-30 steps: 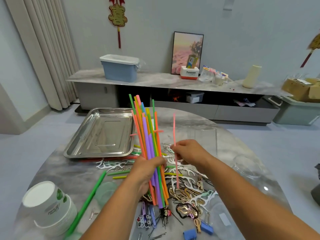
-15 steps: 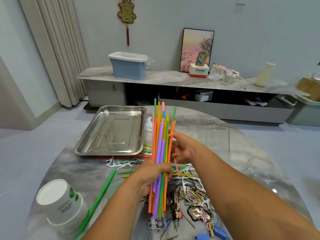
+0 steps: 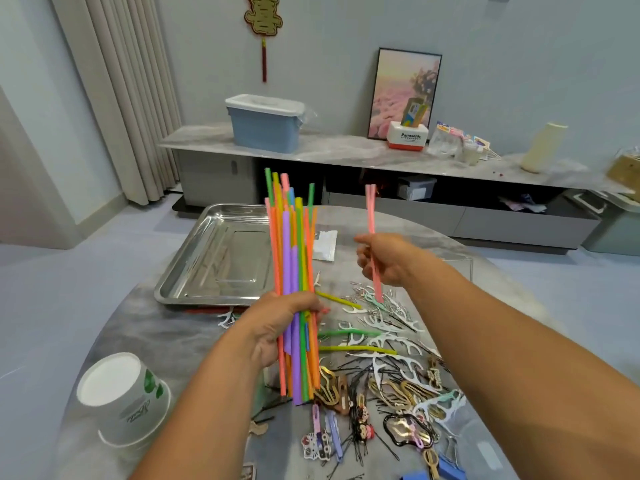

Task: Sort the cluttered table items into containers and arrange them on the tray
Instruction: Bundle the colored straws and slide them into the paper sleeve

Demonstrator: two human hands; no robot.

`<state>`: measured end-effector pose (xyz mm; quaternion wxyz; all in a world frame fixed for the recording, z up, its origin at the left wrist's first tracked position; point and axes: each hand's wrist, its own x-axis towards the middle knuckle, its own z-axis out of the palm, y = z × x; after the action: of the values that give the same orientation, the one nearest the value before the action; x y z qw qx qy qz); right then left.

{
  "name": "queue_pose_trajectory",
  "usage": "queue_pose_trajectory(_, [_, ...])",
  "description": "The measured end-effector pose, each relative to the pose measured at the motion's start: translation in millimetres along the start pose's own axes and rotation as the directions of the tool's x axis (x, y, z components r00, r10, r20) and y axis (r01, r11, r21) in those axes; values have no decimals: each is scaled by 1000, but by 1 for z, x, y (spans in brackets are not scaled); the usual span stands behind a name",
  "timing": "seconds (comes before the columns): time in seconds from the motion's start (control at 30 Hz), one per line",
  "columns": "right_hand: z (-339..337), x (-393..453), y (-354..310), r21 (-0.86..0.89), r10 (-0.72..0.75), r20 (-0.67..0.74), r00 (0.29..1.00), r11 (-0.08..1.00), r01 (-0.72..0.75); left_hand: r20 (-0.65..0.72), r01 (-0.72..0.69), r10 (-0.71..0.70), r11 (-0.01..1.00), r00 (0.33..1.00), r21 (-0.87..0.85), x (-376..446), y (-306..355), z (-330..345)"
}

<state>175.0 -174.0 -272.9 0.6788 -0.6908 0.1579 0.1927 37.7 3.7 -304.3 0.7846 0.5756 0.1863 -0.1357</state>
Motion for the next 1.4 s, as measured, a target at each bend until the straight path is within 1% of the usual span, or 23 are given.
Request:
queue_pose_trajectory(0.03, [0, 0, 7, -146, -22, -5, 1000, 989, 21, -56, 4, -6, 999, 998, -38, 3, 0, -2])
queue_pose_trajectory(0.07, [0, 1, 15, -321, -53, -8, 999, 946, 48, -112, 10, -17, 998, 994, -65, 6, -2, -4])
queue_pose_trajectory(0.1, [2, 2, 25, -485, -97, -1, 995, 870, 85, -163, 17, -30, 997, 986, -75, 10, -4, -6])
queue_pose_trajectory(0.13, [4, 3, 35, -609, -143, 16, 990, 784, 123, -204, 27, -42, 997, 978, -73, 13, -7, -8])
queue_pose_trajectory(0.2, [13, 8, 53, -756, -210, 56, 976, 630, 179, -254, 45, -69, 994, 965, -97, 18, -13, -10])
queue_pose_trajectory(0.23, [18, 8, 61, -797, -227, 68, 971, 574, 190, -268, 49, -81, 991, 960, -125, 20, -16, -9])
queue_pose_trajectory(0.43, [34, 19, 85, -914, -296, 125, 947, 337, 226, -320, 20, -91, 976, 943, -217, 30, -22, -7])
queue_pose_trajectory(0.57, [33, 23, 78, -955, -243, 158, 957, 209, 210, -321, 38, -131, 959, 938, -282, 30, -20, -4])
queue_pose_trajectory(0.63, [30, 25, 74, -960, -251, 144, 957, 199, 197, -306, 44, -146, 947, 941, -317, 30, -19, -2])
queue_pose_trajectory(0.77, [27, 26, 71, -941, -311, 93, 946, 282, 185, -314, 34, -155, 932, 937, -360, 31, -19, 1])
queue_pose_trajectory(0.83, [31, 24, 75, -908, -350, 103, 931, 350, 232, -320, 26, -155, 928, 935, -373, 30, -19, 2])
queue_pose_trajectory(0.87, [34, 23, 79, -873, -356, 113, 928, 411, 263, -322, 25, -155, 927, 934, -375, 30, -20, 2])
queue_pose_trajectory(0.93, [42, 21, 86, -782, -311, 143, 940, 547, 300, -326, 24, -157, 925, 932, -378, 30, -19, 1])
queue_pose_trajectory(0.97, [45, 20, 89, -755, -276, 167, 947, 582, 303, -324, 27, -161, 925, 932, -380, 31, -19, 0])
queue_pose_trajectory(1.0, [48, 21, 93, -755, -249, 193, 949, 580, 306, -321, 32, -163, 925, 933, -378, 31, -19, 0])
queue_pose_trajectory(1.07, [53, 23, 98, -794, -235, 219, 947, 520, 313, -322, 34, -162, 929, 933, -369, 32, -20, -1])
queue_pose_trajectory(1.17, [54, 27, 97, -833, -248, 204, 947, 464, 301, -324, 38, -162, 934, 932, -355, 32, -21, -2])
queue_pose_trajectory(1.23, [54, 27, 92, -868, -222, 216, 951, 401, 291, -319, 45, -165, 935, 933, -353, 31, -21, -2])
queue_pose_trajectory(1.27, [53, 27, 88, -887, -195, 236, 952, 356, 293, -315, 50, -168, 935, 934, -350, 31, -22, -2])
queue_pose_trajectory(1.4, [42, 22, 78, -949, -87, 297, 951, 88, 304, -306, 68, -173, 944, 936, -324, 31, -24, -1])
